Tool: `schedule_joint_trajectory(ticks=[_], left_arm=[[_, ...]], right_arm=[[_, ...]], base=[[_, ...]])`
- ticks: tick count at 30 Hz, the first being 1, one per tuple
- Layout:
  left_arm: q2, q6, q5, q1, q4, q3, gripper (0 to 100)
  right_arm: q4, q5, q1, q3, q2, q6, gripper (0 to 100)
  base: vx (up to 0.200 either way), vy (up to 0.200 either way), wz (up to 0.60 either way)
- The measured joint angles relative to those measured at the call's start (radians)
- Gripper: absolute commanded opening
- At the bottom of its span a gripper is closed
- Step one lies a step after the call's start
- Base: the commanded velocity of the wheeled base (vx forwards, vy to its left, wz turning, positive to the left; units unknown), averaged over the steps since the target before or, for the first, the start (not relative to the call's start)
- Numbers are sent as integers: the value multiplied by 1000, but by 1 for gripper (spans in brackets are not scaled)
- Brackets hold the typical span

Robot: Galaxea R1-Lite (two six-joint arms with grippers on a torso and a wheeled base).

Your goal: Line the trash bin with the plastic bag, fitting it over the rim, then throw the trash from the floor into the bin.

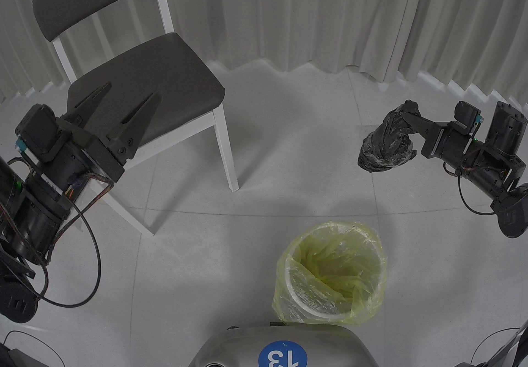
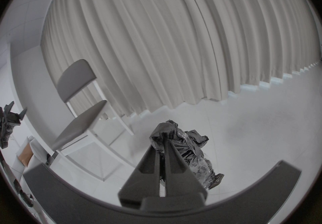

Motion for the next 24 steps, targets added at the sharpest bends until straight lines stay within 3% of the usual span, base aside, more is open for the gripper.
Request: schedule_joint_trajectory(ticks=[5, 15, 24], left_arm=[[18, -1, -5, 0, -44, 16, 100], [71, 3, -1, 0, -198, 56, 100], [128, 4, 14, -5, -211, 85, 100]], right_arm=[[2, 0, 11, 15, -17, -15, 0], [4, 0, 46, 66, -20, -61, 0], [0, -1, 102, 128, -5, -85, 0]], base=[[-200, 0, 0], [0, 0, 0], [0, 0, 0]])
